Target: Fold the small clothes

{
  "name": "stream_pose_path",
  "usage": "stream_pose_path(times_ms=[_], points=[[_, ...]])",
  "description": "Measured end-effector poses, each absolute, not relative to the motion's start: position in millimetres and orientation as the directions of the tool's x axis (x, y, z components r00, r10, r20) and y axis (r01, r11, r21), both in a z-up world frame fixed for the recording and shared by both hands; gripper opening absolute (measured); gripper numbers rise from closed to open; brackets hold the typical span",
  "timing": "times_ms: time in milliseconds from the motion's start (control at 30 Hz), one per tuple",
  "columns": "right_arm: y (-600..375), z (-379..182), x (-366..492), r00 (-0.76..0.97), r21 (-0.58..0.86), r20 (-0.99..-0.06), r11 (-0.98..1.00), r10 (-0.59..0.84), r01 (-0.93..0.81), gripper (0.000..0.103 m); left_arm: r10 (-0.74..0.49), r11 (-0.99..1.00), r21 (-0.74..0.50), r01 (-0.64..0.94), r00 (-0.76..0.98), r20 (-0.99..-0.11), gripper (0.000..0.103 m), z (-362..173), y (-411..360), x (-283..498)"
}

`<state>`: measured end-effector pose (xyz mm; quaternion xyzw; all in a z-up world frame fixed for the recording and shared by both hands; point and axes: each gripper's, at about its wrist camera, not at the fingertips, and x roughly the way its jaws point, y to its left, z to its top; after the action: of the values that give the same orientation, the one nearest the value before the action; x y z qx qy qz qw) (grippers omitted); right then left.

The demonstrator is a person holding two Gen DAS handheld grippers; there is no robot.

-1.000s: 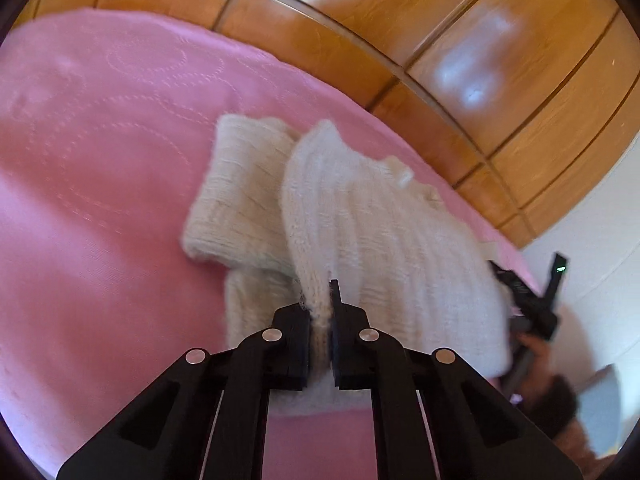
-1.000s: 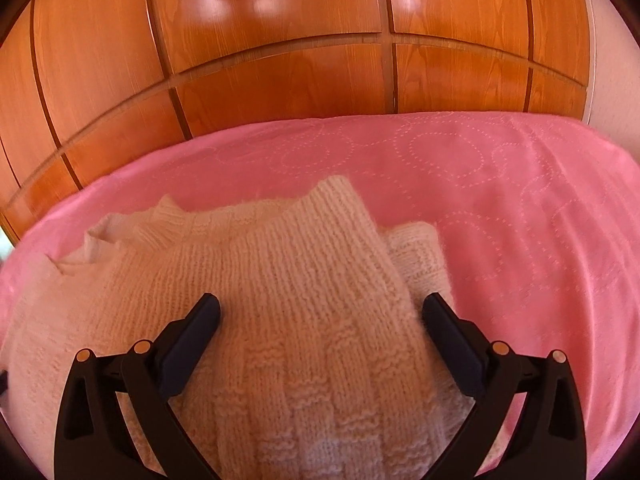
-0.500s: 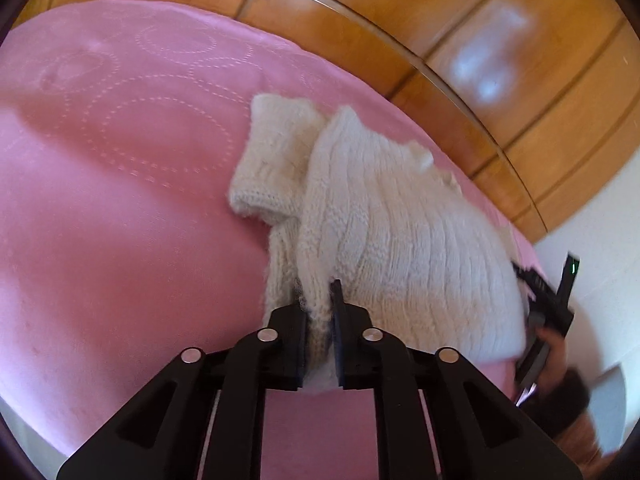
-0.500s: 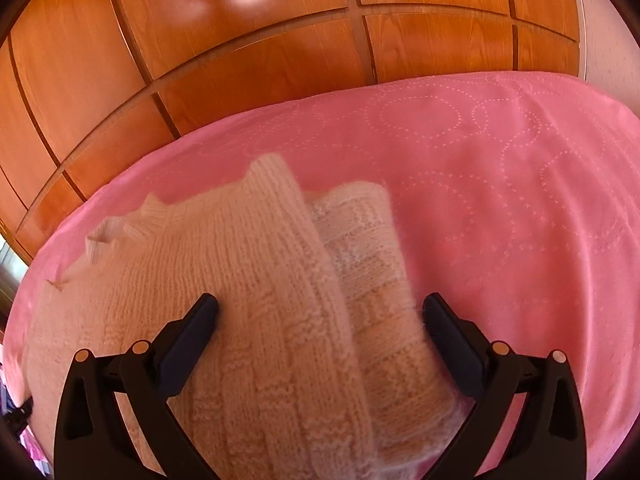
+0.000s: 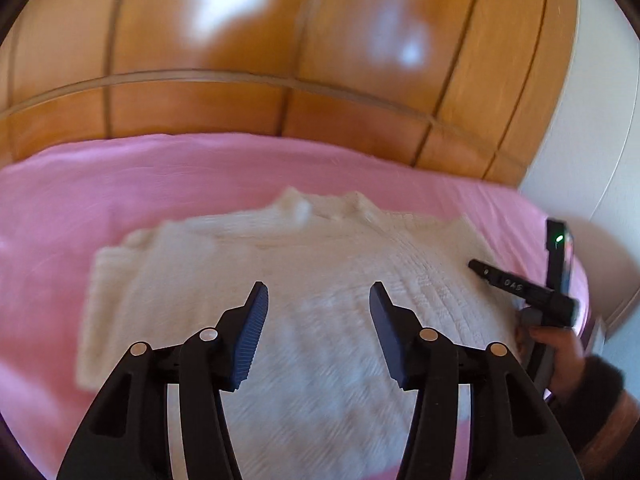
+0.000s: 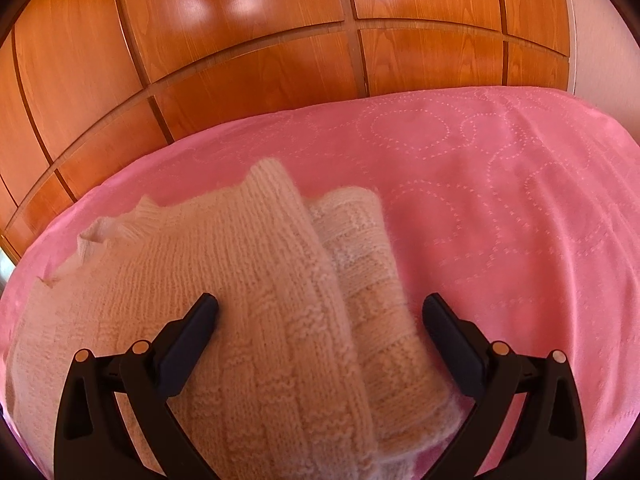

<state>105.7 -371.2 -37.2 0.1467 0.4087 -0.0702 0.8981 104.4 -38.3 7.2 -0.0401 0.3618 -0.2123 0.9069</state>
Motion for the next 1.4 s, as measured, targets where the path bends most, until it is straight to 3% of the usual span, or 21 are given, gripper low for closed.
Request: stream_pose_path(times_ms=[133,233,267,300,433,700,867,967,1033,1167,1267,1400], points=[[-371.3,-38.5,105.1,0.656,0.200,-0.755,0.947,-0.015,0.251,0.101,-0.393,0.911,-0.196,0.364,0.615,-0.683,0.051,-1.5,-69.7,135.6],[-370.8,-39.5,104.5,0.656,0.198,-0.754,0.947,-0.018,0.254,0.101,-0.287,0.936,-0.067,0.346,0.637,-0.715,0.051,-16.6,-81.2,156.8],[-371.1,-40.0,104.1,0.657,0.200,-0.754,0.946,-0.018,0.255,0.101,-0.241,0.941,-0.017,0.337,0.634,-0.735,0.053,-28.9,-83.4,166.1],[-371.2,-40.4,103.7,0.658,0.201,-0.753,0.946,-0.017,0.255,0.101,-0.214,0.942,0.010,0.336,0.622,-0.753,0.062,-45.2,-83.5,175.1],[-371.9,-41.7,102.6,0.661,0.207,-0.751,0.944,-0.014,0.256,0.101,-0.324,0.936,-0.158,0.314,0.595,-0.735,0.068,-59.8,-58.6,189.3],[-371.3,-27.8,102.5,0.626,0.167,-0.778,0.944,-0.052,0.285,0.101,-0.326,0.936,-0.152,0.318,0.616,-0.718,0.068,-59.0,-58.2,182.5],[-355.5,2.6,101.2,0.734,0.090,-0.671,0.971,-0.107,0.223,0.101,-0.324,0.936,-0.149,0.319,0.617,-0.718,0.068,-58.1,-59.4,181.7],[-353.9,-16.3,124.1,0.675,0.028,-0.728,0.979,-0.119,0.204,0.101,-0.326,0.936,-0.152,0.318,0.616,-0.717,0.069,-58.0,-59.8,182.4],[-361.6,-40.7,137.3,0.585,-0.045,-0.786,0.961,-0.203,0.273,0.101,-0.338,0.932,-0.165,0.322,0.613,-0.714,0.071,-58.4,-60.0,184.4],[-376.1,-52.4,143.1,0.554,0.004,-0.809,0.940,-0.198,0.342,0.101,-0.374,0.922,-0.209,0.327,0.602,-0.706,0.074,-58.8,-55.0,186.3],[-364.6,-48.1,139.1,0.578,-0.070,-0.772,0.939,-0.265,0.336,0.101,-0.400,0.912,-0.235,0.337,0.598,-0.694,0.078,-58.3,-51.3,185.4],[-361.9,-43.1,129.1,0.617,-0.077,-0.732,0.936,-0.288,0.345,0.101,-0.443,0.894,-0.272,0.357,0.608,-0.659,0.094,-54.7,-46.0,177.9]])
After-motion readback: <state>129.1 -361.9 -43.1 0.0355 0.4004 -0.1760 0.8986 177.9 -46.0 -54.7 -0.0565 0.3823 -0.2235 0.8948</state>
